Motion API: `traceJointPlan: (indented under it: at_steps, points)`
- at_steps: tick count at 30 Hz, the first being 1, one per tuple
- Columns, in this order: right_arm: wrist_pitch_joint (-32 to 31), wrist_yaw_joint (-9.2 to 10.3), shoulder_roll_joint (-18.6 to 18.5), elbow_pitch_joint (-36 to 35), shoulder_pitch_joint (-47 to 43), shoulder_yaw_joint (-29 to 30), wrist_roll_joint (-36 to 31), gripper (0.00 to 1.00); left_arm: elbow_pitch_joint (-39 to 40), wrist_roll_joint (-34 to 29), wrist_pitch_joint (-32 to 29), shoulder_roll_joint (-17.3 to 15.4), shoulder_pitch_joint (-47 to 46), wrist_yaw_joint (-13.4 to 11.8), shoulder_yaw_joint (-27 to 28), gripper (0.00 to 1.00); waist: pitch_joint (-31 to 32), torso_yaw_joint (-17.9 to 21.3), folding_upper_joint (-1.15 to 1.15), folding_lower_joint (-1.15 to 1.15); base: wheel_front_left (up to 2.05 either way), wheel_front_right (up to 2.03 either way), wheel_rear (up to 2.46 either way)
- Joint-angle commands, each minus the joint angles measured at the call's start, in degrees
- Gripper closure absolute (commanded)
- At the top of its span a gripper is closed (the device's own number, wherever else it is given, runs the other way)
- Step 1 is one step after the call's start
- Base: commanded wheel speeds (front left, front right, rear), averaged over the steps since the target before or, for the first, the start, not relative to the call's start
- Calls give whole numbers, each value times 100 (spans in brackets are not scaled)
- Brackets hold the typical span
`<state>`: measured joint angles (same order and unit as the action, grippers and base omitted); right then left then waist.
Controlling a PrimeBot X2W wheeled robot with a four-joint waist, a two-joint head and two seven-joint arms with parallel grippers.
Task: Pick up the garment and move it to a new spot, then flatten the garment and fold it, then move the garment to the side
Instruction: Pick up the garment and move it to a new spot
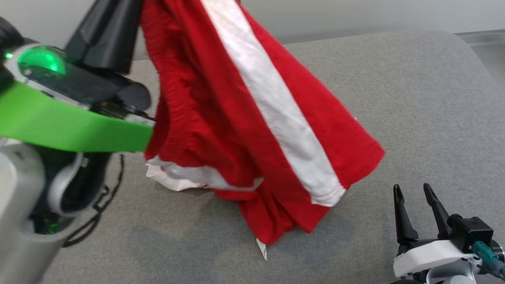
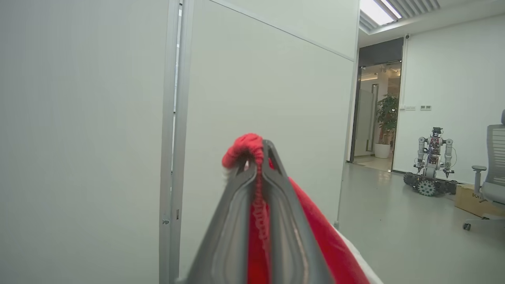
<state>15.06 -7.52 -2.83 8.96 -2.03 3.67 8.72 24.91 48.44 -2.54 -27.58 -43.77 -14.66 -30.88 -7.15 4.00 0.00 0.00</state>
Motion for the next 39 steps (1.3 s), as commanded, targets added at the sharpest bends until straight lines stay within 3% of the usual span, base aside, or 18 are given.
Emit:
traceJointPlan:
  at_steps: [1, 7, 10, 16, 26, 33, 39]
  points:
    - [18, 6, -15, 6, -12, -6, 37, 0, -71, 163, -127, -227, 33, -45, 200, 100, 2, -33, 0, 0, 0, 0, 0]
    - [18, 6, -17, 6, 10, -26, 81, 0, -827, 436, -362, -1426, 510, 103, 1054, 100, -51, -63, 0, 0, 0, 0, 0]
    - [18, 6, -13, 27, 19, -21, 70, 0, -1447, 516, -262, -1840, 820, 206, 1354, 100, -119, -102, 0, 0, 0, 0, 0]
    - [18, 6, -14, 61, 147, -127, 14, 0, -2998, 610, 33, -2254, 1012, 436, 1760, 100, -273, -81, 0, 0, 0, 0, 0]
    - [18, 6, -15, 102, 232, -155, -42, 0, -4884, 139, 441, -2986, 152, 717, 2020, 100, -407, 129, 0, 0, 0, 0, 0]
    - [18, 6, -14, 104, 156, -145, -6, 0, -5593, -121, 462, -3196, -404, 897, 1882, 100, -422, 215, 0, 0, 0, 0, 0]
    - [18, 6, -15, 118, 230, -177, 45, 0, -6071, 26, 372, -2825, -206, 990, 1725, 100, -509, 218, 0, 0, 0, 0, 0]
